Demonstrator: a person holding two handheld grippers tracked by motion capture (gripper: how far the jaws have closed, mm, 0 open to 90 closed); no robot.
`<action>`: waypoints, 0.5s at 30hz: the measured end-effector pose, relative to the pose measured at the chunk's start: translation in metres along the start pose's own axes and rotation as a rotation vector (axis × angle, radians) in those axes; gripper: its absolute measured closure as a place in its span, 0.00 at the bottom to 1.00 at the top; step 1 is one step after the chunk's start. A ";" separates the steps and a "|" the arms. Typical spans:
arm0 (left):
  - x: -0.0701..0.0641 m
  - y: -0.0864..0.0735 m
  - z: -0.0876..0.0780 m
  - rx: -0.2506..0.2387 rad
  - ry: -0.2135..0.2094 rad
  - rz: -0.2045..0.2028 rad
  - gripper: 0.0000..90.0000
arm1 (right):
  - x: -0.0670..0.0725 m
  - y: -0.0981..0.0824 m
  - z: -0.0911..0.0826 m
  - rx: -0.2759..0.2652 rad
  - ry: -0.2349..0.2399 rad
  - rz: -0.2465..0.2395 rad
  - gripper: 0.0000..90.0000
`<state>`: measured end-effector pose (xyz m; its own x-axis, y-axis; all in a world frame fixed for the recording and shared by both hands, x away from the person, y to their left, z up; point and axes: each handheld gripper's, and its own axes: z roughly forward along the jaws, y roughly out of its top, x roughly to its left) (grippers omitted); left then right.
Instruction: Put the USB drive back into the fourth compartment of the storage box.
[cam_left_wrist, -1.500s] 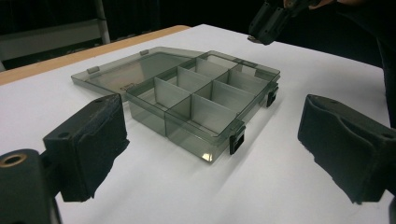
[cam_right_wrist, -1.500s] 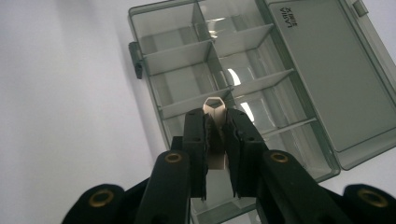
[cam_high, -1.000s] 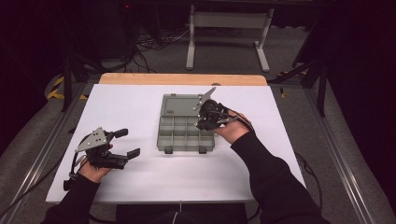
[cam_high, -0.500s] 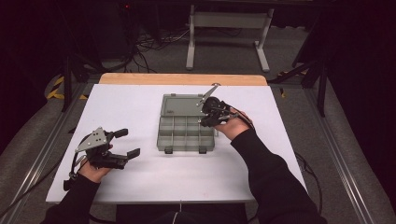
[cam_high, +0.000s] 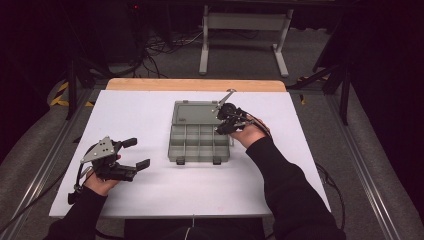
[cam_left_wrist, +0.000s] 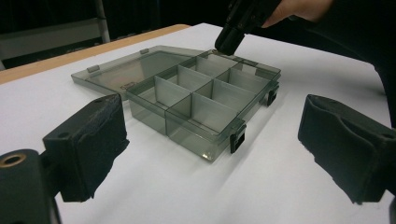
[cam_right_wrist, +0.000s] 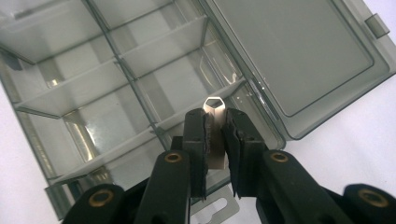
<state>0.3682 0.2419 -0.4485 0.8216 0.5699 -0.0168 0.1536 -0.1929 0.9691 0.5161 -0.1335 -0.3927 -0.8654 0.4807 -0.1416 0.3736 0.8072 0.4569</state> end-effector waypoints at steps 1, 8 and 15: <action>0.000 0.000 0.000 0.000 -0.001 -0.006 0.10 | 0.000 0.000 0.001 0.003 -0.001 0.001 0.88; 0.000 0.000 0.000 0.001 0.001 -0.003 0.10 | -0.005 -0.002 0.007 0.022 -0.001 0.015 0.88; 0.000 0.000 0.000 0.002 0.001 -0.012 0.10 | -0.007 -0.004 0.013 0.028 0.007 0.028 0.88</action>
<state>0.3678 0.2420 -0.4485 0.8188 0.5734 -0.0284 0.1648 -0.1874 0.9683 0.5252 -0.1360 -0.4055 -0.8565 0.5012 -0.1232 0.4072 0.8028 0.4355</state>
